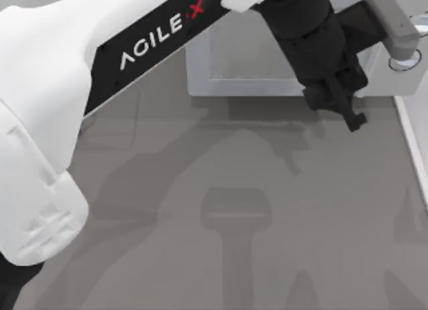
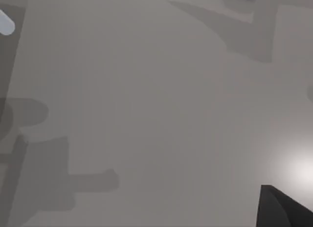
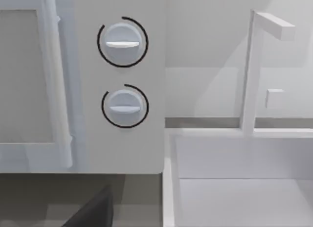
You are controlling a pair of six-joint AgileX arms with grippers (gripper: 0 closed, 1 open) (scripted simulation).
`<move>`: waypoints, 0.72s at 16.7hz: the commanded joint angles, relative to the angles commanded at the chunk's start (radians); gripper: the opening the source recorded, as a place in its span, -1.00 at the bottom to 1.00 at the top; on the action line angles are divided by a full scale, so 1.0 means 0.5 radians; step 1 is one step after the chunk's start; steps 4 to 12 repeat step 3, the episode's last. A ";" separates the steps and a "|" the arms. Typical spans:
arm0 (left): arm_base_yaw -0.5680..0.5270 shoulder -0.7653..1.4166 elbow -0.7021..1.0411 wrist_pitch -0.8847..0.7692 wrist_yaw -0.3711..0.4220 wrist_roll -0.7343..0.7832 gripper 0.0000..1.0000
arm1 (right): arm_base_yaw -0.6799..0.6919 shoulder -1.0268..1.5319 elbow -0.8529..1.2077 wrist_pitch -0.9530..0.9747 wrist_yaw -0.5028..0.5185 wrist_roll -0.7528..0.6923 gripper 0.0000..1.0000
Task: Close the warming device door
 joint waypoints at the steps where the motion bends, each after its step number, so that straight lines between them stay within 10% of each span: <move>1: 0.003 0.005 0.038 0.005 -0.013 -0.009 -1.00 | 0.000 0.000 0.000 0.000 0.000 0.000 1.00; 12: 0.014 0.002 0.085 0.022 -0.032 -0.017 -1.00 | 0.000 0.000 0.000 0.000 0.000 0.000 1.00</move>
